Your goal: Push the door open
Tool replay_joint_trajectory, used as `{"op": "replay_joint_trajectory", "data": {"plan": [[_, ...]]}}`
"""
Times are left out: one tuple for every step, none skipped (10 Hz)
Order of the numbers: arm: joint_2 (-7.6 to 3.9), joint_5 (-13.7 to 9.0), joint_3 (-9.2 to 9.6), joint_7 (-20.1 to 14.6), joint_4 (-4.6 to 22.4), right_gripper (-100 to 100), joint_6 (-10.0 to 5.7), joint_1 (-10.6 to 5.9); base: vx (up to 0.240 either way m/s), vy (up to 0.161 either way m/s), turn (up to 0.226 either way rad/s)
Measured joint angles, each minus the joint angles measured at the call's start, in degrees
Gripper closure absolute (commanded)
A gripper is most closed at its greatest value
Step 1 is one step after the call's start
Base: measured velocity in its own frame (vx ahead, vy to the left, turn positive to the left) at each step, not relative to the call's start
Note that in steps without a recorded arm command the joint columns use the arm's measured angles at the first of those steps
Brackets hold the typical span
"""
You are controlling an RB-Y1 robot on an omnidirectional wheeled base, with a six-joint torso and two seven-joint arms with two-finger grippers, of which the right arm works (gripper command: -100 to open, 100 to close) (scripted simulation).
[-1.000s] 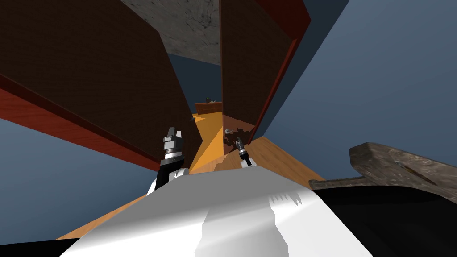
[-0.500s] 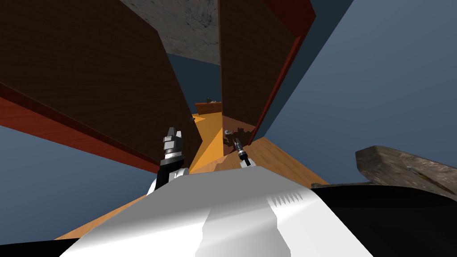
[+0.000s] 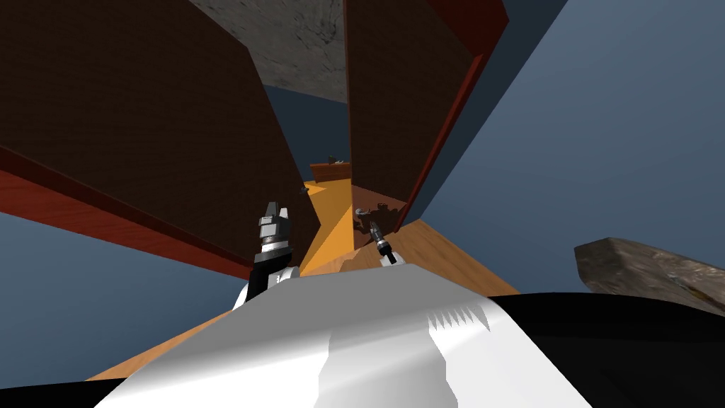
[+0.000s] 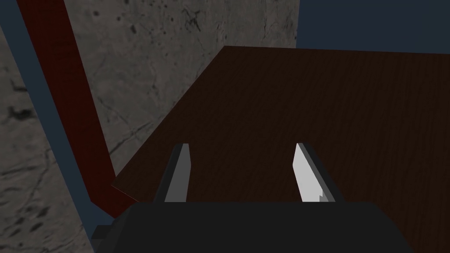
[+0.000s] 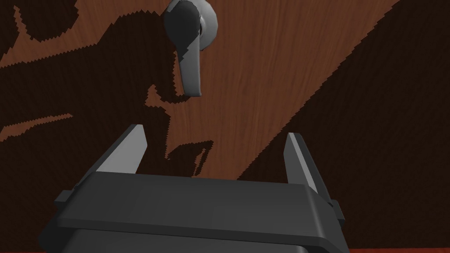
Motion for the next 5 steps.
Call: {"op": "replay_joint_trajectory", "data": {"plan": [[-0.02,0.3,0.14,-0.2,1.8,-100,-0.11,-0.92,0.08,-0.05,0.031],[0.06,0.7,0.27,-0.4,3.4,-100,-0.31,-1.67,0.064,-0.049,0.022],[0.06,0.9,0.41,-0.5,4.9,-100,-0.54,-2.31,0.084,-0.044,0.029],[0.22,1.2,0.35,-0.5,8.3,-100,-1.57,-3.8,0.043,-0.02,0.011],[0.24,1.2,0.34,-0.4,8.7,-100,-1.88,-3.97,0.104,0.025,0.022]]}}
